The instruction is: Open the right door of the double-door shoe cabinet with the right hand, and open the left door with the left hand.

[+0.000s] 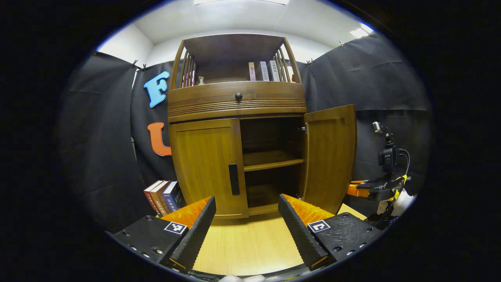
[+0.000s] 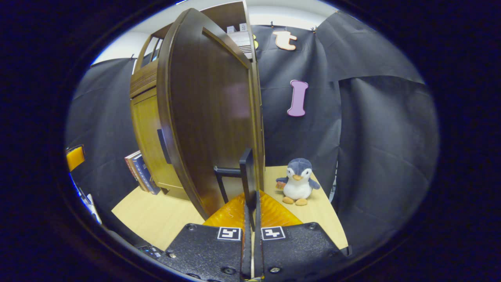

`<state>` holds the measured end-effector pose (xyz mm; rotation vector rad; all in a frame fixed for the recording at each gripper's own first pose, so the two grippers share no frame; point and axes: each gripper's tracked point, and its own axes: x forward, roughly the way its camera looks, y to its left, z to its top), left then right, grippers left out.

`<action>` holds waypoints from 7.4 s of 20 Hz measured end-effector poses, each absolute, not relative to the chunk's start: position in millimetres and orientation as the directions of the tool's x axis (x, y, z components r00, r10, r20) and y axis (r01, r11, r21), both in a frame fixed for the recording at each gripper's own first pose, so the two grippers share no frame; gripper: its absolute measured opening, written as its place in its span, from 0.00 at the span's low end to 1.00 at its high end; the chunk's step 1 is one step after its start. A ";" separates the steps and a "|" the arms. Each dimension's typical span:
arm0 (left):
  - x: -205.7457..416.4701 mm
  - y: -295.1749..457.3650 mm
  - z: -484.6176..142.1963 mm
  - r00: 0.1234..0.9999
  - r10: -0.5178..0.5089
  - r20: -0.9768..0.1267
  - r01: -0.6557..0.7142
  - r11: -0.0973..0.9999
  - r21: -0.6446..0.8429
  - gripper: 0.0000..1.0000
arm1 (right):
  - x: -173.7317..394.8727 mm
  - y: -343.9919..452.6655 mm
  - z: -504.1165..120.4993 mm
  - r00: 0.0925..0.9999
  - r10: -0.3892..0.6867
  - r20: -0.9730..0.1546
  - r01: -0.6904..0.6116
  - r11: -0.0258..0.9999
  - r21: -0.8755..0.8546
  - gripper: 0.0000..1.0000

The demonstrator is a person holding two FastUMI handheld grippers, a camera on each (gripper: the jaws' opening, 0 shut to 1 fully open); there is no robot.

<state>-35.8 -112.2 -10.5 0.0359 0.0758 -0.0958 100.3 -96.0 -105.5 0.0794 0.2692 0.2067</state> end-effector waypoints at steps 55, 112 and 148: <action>8.0 -129.6 11.3 0.971 -0.237 -0.018 0.238 0.970 0.051 0.96 | 12.6 -107.2 13.8 0.997 0.055 -0.047 -0.050 0.993 0.103 1.00; 185.7 -62.6 -114.8 0.971 -0.224 -0.080 0.220 0.974 -0.056 0.26 | -6.2 -11.8 -50.1 0.974 0.020 -0.226 -0.009 0.999 0.047 1.00; 50.3 150.3 -131.0 0.995 0.028 -0.092 -0.033 0.998 -0.055 0.00 | -6.7 93.8 -79.2 0.916 0.271 -0.295 -0.256 0.962 0.091 1.00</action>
